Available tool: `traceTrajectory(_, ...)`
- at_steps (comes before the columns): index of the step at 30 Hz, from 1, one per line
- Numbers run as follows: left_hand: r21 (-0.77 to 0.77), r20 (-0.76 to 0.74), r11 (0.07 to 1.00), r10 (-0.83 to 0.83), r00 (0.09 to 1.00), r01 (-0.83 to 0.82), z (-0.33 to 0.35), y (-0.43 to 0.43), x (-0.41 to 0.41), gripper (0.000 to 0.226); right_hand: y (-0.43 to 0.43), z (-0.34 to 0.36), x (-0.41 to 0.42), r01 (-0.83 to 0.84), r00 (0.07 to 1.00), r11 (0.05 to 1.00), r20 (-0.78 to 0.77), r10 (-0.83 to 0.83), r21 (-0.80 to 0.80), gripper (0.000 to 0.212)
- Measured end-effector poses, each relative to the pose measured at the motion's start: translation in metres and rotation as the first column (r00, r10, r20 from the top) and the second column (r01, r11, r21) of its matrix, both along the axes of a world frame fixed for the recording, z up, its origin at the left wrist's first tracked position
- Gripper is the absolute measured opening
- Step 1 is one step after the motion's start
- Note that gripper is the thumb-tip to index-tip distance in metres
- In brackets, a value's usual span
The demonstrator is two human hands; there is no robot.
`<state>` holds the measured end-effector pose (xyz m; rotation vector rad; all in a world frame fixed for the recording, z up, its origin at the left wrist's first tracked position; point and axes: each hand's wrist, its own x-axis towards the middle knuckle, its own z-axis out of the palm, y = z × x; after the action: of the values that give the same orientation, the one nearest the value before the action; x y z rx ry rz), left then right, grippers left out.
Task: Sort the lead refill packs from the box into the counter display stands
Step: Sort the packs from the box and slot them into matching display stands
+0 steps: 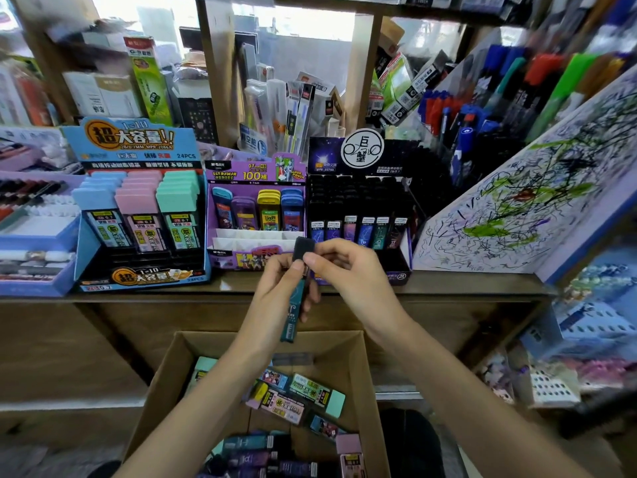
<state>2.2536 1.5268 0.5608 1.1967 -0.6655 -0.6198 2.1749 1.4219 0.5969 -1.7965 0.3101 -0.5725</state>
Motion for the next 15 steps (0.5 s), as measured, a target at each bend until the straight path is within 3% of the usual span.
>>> traceTrajectory(3, 0.044, 0.079, 0.999, 0.025, 0.997, -0.029, 0.003, -0.003, -0.001, 0.018, -0.004, 0.002, -0.002, 0.028, 0.999, 0.998, 0.042, -0.03, 0.059, 0.006)
traceTrajectory(7, 0.134, 0.391, 0.98, 0.083, 0.917, -0.146, 0.013, -0.008, 0.018, 0.038, -0.041, 0.024, -0.003, 0.177, 0.976, 0.981, 0.116, -0.186, 0.084, 0.009)
traceTrajectory(8, 0.169, 0.529, 0.961, 0.099, 0.843, -0.219, 0.014, -0.009, 0.026, 0.039, -0.053, 0.03, -0.004, 0.221, 0.965, 0.974, 0.134, -0.227, 0.053, 0.01)
traceTrajectory(10, 0.192, 0.812, 0.897, 0.083, 0.578, -0.399, 0.015, -0.011, 0.044, 0.042, -0.074, 0.039, -0.005, 0.295, 0.946, 0.955, 0.151, -0.286, -0.04, 0.015)
traceTrajectory(12, 0.209, 0.924, 0.84, -0.001, 0.383, -0.501, 0.012, -0.014, 0.059, 0.045, -0.09, 0.039, -0.004, 0.329, 0.938, 0.938, 0.148, -0.313, -0.106, 0.019)
traceTrajectory(15, 0.314, 0.922, 0.777, -0.113, 0.369, -0.546, 0.002, -0.016, 0.073, 0.051, -0.103, 0.031, 0.003, 0.342, 0.939, 0.923, 0.112, -0.327, -0.174, 0.015)
